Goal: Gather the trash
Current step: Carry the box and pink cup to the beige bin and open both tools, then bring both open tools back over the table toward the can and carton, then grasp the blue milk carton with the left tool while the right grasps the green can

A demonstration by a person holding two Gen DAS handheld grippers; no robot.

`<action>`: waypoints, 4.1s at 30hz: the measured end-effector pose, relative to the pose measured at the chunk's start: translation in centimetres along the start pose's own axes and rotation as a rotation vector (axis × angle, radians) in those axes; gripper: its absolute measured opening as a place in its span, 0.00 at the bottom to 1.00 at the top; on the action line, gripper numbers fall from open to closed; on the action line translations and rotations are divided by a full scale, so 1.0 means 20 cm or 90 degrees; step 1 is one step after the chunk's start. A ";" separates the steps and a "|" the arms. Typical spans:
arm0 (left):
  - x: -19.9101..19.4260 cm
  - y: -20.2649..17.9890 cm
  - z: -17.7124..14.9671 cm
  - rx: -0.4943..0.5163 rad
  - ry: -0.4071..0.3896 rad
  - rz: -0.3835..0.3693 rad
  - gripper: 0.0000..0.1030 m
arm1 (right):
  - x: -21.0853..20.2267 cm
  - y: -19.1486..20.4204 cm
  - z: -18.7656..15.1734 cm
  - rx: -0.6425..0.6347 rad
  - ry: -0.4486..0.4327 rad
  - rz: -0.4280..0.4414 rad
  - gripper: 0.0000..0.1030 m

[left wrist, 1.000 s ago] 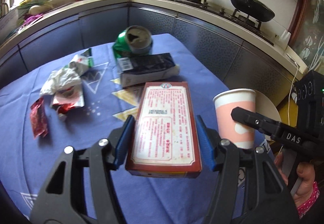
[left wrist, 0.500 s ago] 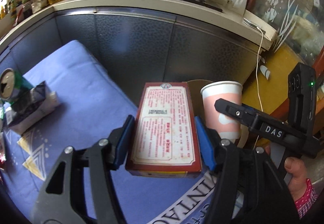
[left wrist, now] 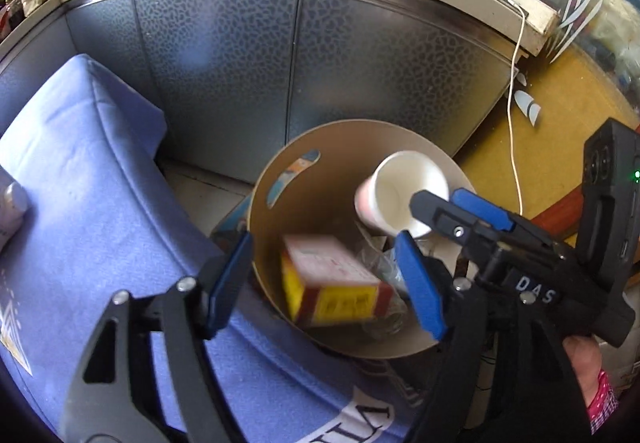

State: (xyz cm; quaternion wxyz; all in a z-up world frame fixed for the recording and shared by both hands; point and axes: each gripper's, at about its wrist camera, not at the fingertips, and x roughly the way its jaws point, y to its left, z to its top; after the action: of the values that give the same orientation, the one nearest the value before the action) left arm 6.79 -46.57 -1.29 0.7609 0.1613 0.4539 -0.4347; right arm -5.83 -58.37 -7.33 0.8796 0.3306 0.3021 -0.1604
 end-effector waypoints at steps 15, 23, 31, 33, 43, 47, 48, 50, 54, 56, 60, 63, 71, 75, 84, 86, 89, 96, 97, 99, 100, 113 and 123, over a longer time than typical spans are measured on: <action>-0.26 0.24 -0.18 -0.059 -0.067 0.096 0.68 | -0.10 0.21 0.01 -0.010 -0.031 0.036 0.72; -0.50 0.51 -0.36 -0.131 -0.108 0.151 0.68 | -0.08 0.55 -0.04 -0.063 -0.016 0.081 0.72; -0.73 0.81 -0.57 -0.210 -0.133 0.189 0.68 | -0.02 0.92 -0.15 -0.123 0.022 0.130 0.72; -0.78 0.88 -0.63 -0.230 -0.137 0.199 0.68 | -0.01 1.03 -0.19 -0.139 0.033 0.142 0.72; -1.00 1.22 -0.96 -0.331 -0.152 0.264 0.68 | 0.10 1.50 -0.44 -0.220 0.103 0.202 0.72; -1.08 1.34 -1.08 -0.369 -0.158 0.281 0.68 | 0.12 1.67 -0.55 -0.252 0.133 0.222 0.72; -1.09 1.37 -1.11 -0.377 -0.159 0.287 0.68 | 0.13 1.70 -0.58 -0.260 0.139 0.226 0.72; -1.12 1.41 -1.16 -0.392 -0.163 0.296 0.68 | 0.13 1.75 -0.62 -0.276 0.148 0.232 0.72; -1.19 1.50 -1.28 -0.421 -0.178 0.310 0.68 | 0.12 1.84 -0.69 -0.302 0.154 0.235 0.72; -1.22 1.52 -1.34 -0.424 -0.197 0.316 0.68 | 0.11 1.85 -0.71 -0.305 0.147 0.233 0.70; -1.28 1.55 -1.44 -0.421 -0.213 0.354 0.68 | 0.11 1.87 -0.75 -0.306 0.146 0.234 0.63; -1.30 1.59 -1.50 -0.436 -0.211 0.362 0.68 | 0.12 1.89 -0.76 -0.308 0.154 0.237 0.58; -1.30 1.68 -1.64 -0.479 -0.218 0.346 0.68 | 0.13 1.95 -0.83 -0.327 0.169 0.244 0.53; -1.31 1.68 -1.65 -0.477 -0.237 0.334 0.68 | 0.15 1.96 -0.84 -0.325 0.175 0.240 0.52; -1.32 1.65 -1.65 -0.462 -0.249 0.320 0.68 | 0.20 1.88 -0.63 -0.293 0.122 0.201 0.51; -1.31 1.65 -1.65 -0.463 -0.246 0.316 0.68 | 0.25 1.83 -0.48 -0.258 0.098 0.191 0.51; -1.30 1.66 -1.65 -0.468 -0.243 0.312 0.68 | 0.37 1.77 -0.22 -0.196 0.076 0.173 0.51; -1.30 1.68 -1.66 -0.483 -0.240 0.314 0.68 | 0.86 1.67 0.19 -0.090 0.176 0.151 0.51; -1.30 1.68 -1.67 -0.486 -0.238 0.315 0.68 | 0.92 1.65 0.20 -0.078 0.203 0.162 0.51; -1.30 1.69 -1.67 -0.491 -0.235 0.316 0.68 | 0.98 1.64 0.19 -0.073 0.233 0.163 0.51; -1.30 1.69 -1.67 -0.491 -0.235 0.317 0.68 | 0.98 1.63 0.17 -0.074 0.245 0.173 0.51; -1.28 1.60 -1.51 -0.465 -0.247 0.227 0.68 | 0.24 1.79 -0.44 -0.309 0.316 0.387 0.50; -1.18 1.46 -1.32 -0.443 -0.210 0.159 0.77 | 0.20 1.56 -0.26 -0.181 0.127 0.298 0.59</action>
State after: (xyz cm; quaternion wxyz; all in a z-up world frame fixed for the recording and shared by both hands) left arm 10.99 -0.88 -0.26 0.8797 -0.1239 0.4225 -0.1797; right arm 10.00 -32.41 2.19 0.8962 0.2789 0.3219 0.1244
